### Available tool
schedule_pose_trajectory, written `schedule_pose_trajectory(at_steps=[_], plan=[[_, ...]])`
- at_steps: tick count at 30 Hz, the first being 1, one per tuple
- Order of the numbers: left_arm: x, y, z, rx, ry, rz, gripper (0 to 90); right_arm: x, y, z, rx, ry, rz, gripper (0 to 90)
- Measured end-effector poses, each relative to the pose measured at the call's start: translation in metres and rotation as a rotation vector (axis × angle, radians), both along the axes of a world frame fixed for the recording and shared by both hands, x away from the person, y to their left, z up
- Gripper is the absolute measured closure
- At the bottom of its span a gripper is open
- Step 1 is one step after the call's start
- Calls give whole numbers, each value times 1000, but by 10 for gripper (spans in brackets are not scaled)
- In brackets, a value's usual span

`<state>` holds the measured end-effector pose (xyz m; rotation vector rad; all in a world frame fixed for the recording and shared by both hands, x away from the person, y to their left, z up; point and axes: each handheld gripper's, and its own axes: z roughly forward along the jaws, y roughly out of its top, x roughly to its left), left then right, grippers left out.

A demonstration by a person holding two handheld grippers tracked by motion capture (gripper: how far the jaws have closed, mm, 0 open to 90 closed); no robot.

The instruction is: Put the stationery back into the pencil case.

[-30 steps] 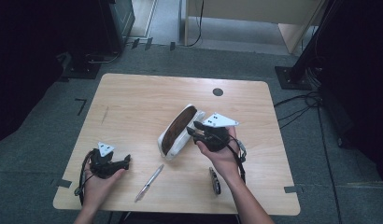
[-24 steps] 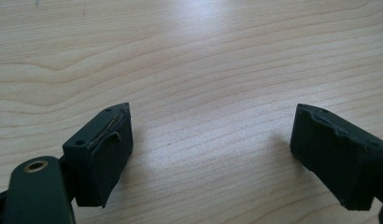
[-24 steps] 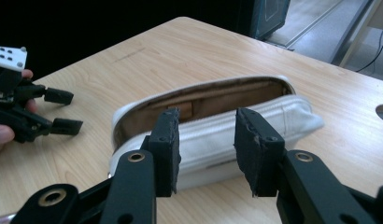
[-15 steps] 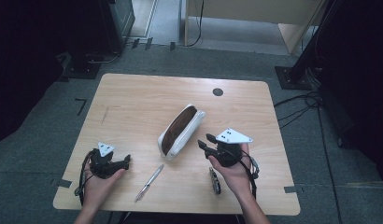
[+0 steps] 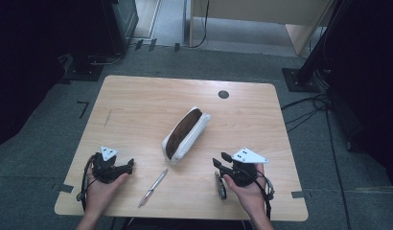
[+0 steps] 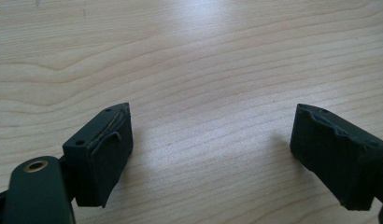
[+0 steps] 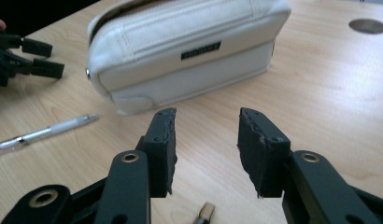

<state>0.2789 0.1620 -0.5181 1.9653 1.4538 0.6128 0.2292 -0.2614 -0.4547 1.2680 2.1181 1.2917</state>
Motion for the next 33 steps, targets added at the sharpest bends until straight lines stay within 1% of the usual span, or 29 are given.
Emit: schedule_pose_trajectory(at_steps=[5, 8, 11, 15, 17, 21, 22, 26, 29, 31, 33], plan=[[0, 0, 0, -2, -2, 2, 134, -13, -4, -9, -6, 14, -9, 567], [0, 0, 0, 0, 0, 0, 134, -22, -6, -15, -2, 28, -11, 567], [0, 0, 0, -2, -2, 2, 134, -30, -7, -18, 0, 36, -10, 566], [0, 0, 0, -2, -2, 2, 134, -41, -8, -19, 5, 31, -16, 566], [0, 0, 0, 0, 0, 0, 134, -45, -8, -20, 10, 31, -21, 567], [0, 0, 0, 0, 0, 0, 134, -54, -7, -26, 19, 47, -24, 567], [0, 0, 0, 0, 0, 0, 134, -57, -7, -29, 21, 45, -27, 567], [0, 0, 0, -2, -2, 2, 134, -64, -6, -35, 39, 61, -24, 567], [0, 0, 0, -2, -2, 2, 134, -70, -5, -39, 38, 66, -30, 567], [0, 0, 0, 0, 0, 0, 134, -73, -5, -42, 40, 78, -34, 566], [0, 0, 0, -2, -2, 2, 134, -76, -5, -45, 34, 81, -36, 564]])
